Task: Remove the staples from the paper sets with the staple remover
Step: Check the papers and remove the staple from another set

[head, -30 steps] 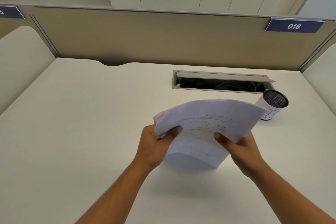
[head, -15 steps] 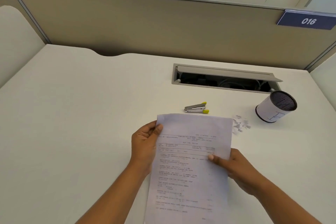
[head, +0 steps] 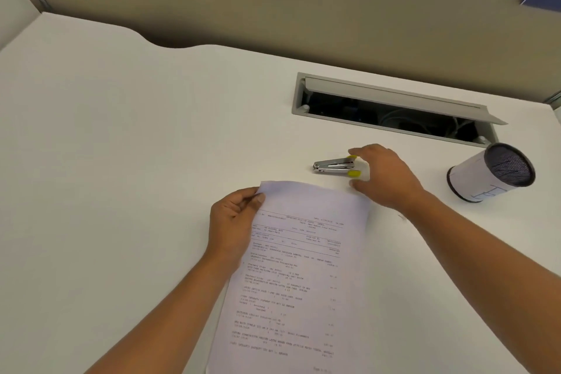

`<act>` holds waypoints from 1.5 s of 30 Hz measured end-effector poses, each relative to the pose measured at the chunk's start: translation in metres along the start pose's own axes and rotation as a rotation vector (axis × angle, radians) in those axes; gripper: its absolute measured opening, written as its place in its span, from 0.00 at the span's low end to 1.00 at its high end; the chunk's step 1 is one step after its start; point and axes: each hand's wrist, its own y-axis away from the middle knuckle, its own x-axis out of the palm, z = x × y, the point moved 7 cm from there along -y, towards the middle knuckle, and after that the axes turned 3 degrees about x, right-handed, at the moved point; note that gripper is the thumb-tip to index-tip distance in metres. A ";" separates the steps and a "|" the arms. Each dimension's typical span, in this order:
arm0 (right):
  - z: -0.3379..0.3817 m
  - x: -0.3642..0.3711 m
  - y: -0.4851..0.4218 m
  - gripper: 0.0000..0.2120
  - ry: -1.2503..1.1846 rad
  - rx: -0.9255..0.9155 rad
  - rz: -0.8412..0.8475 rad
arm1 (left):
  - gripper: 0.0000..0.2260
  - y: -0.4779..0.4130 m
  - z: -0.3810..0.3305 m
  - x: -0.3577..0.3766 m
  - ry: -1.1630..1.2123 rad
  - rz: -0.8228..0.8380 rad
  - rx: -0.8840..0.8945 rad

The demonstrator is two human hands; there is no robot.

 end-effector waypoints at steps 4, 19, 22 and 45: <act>0.002 0.003 -0.016 0.24 0.061 -0.009 0.032 | 0.09 -0.001 0.006 -0.001 0.027 -0.011 -0.003; 0.001 -0.035 0.002 0.06 -1.267 0.135 -0.163 | 0.07 -0.002 0.009 -0.002 0.082 0.017 -0.026; 0.014 -0.031 0.009 0.09 -1.808 0.176 -0.057 | 0.07 -0.002 0.009 -0.001 0.086 0.039 -0.031; 0.117 0.009 0.036 0.18 -0.967 0.001 0.501 | 0.06 -0.001 0.008 -0.008 0.076 -0.037 0.021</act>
